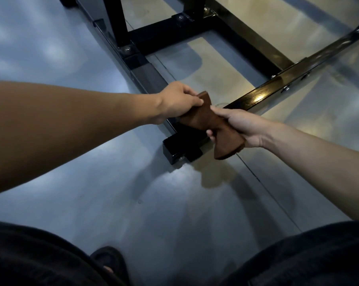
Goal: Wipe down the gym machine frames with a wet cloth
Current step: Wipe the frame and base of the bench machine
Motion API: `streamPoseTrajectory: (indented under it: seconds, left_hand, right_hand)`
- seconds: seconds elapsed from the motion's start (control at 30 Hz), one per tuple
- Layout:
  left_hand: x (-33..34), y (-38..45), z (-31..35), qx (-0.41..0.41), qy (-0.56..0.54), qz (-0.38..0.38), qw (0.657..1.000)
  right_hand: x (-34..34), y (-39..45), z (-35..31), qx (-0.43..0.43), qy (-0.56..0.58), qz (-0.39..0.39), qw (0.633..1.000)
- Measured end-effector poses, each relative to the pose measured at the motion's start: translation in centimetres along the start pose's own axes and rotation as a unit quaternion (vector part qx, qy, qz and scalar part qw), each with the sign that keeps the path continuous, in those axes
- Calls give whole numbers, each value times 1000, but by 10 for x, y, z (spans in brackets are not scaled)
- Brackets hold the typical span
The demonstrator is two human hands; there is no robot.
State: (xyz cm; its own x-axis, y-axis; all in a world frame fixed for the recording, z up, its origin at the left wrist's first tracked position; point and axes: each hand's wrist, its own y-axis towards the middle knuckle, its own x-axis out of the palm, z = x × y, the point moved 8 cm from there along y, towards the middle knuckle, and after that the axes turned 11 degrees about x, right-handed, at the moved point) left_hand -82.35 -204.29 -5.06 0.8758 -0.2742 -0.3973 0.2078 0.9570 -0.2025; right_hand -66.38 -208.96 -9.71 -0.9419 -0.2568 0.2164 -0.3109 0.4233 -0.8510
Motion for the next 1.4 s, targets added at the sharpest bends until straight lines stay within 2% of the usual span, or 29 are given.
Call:
streamPoseTrajectory:
  seconds: [0.1, 0.2, 0.27, 0.37, 0.5, 0.57, 0.73, 0.9, 1.03, 1.17, 1.3, 1.4]
  left_hand:
    - [1, -2, -7, -25, -20, 2, 999]
    - [8, -3, -15, -51, -41, 11, 998]
    - [10, -2, -17, -60, -56, 24, 996]
    - [8, -2, -16, -62, -66, 21, 996]
    - [0, -6, -22, -76, -60, 22, 995]
    - [2, -13, -28, -96, -49, -4, 994]
    - [7, -33, -49, -151, 65, -132, 978]
    - [-14, -18, -48, -79, 197, -95, 973]
    - [-23, -8, -46, -14, 334, -116, 935]
    - [-15, -7, -48, 88, 484, -180, 852]
    - [-6, -12, -58, 121, 515, -226, 818]
    - [-1, -11, -63, 117, 547, -258, 788]
  right_hand:
    - [-1, 0, 0, -10, -43, 11, 999]
    - [6, 1, -3, -61, -68, 1, 996]
    - [6, 3, -9, -130, -150, 53, 979]
    - [3, -7, -17, -218, -361, 203, 884]
    - [17, -19, -14, -295, -448, 281, 796]
    - [31, -21, -10, -315, -515, 284, 745]
    - [48, -8, 20, -300, -623, 262, 674]
    - [65, -1, 36, -332, -689, 232, 601]
    - [72, 9, 36, -343, -752, 235, 511]
    - [22, 9, 17, -322, -746, 286, 508]
    - [-74, 6, -22, -250, -654, 409, 585]
    - [-71, 7, -27, -234, -623, 431, 609]
